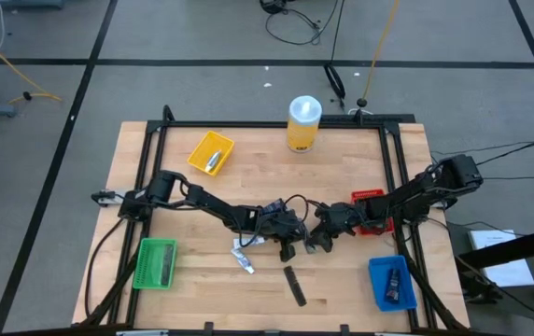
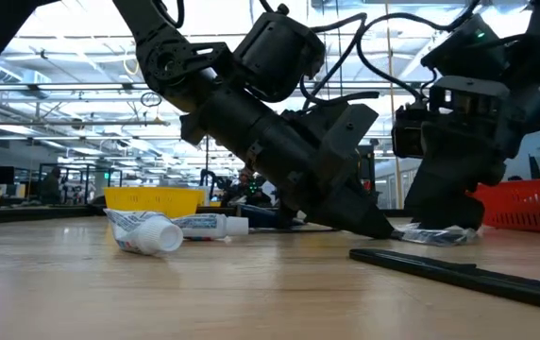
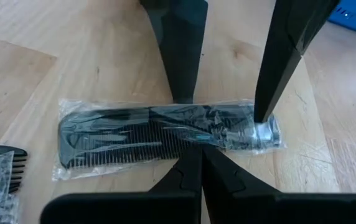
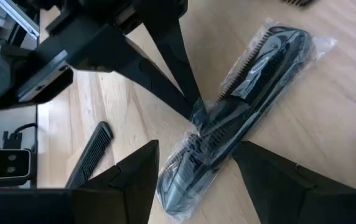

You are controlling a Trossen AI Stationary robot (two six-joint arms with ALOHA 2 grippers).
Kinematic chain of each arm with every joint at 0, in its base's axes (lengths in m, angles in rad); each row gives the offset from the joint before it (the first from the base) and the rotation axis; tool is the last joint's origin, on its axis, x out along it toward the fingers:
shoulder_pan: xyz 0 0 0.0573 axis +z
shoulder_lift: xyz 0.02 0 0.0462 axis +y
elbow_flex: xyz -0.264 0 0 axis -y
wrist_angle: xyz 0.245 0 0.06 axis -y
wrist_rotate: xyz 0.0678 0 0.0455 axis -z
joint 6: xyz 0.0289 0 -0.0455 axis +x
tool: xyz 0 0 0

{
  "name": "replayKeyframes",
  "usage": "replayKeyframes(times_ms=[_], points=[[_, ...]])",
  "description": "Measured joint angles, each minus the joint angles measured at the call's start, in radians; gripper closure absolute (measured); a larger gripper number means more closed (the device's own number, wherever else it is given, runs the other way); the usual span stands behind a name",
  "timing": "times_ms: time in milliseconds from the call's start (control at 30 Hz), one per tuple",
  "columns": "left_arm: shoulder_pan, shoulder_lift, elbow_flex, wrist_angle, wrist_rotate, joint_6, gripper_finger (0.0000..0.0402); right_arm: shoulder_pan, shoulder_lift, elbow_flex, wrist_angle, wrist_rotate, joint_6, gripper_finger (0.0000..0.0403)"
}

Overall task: Pick & Place Travel size toiletries
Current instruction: Put the black comb into the green bin

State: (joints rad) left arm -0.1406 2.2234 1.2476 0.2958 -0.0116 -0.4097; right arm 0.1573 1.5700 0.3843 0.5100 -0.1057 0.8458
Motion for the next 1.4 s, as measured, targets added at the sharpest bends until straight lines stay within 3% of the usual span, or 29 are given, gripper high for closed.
replayKeyframes(times_ms=[267, 500, 900, 1067, 1200, 1400], points=[[0.0, 0.041, 0.002, 0.047, -0.007, 0.013, 0.0399, -0.041, 0.003, 0.013, 0.015, -0.074, -0.006, 0.0191], [0.0, 0.032, 0.002, 0.052, -0.023, 0.015, 0.04, -0.043, 0.003, 0.028, 0.014, -0.08, -0.125, 0.02], [0.001, 0.025, -0.001, 0.074, -0.051, 0.013, 0.0396, -0.038, 0.004, 0.03, -0.019, 0.004, -0.184, 0.0343], [-0.013, -0.056, -0.007, -0.019, -0.035, 0.038, 0.0391, -0.038, -0.005, 0.03, -0.026, 0.0, -0.191, 0.0392], [-0.049, -0.179, -0.005, -0.124, -0.046, 0.137, 0.0398, -0.026, -0.039, 0.029, -0.035, 0.0, -0.2, 0.039], [-0.124, -0.328, -0.003, -0.274, -0.213, 0.236, 0.0388, 0.036, -0.107, 0.027, -0.02, 0.054, -0.306, 0.0395]])
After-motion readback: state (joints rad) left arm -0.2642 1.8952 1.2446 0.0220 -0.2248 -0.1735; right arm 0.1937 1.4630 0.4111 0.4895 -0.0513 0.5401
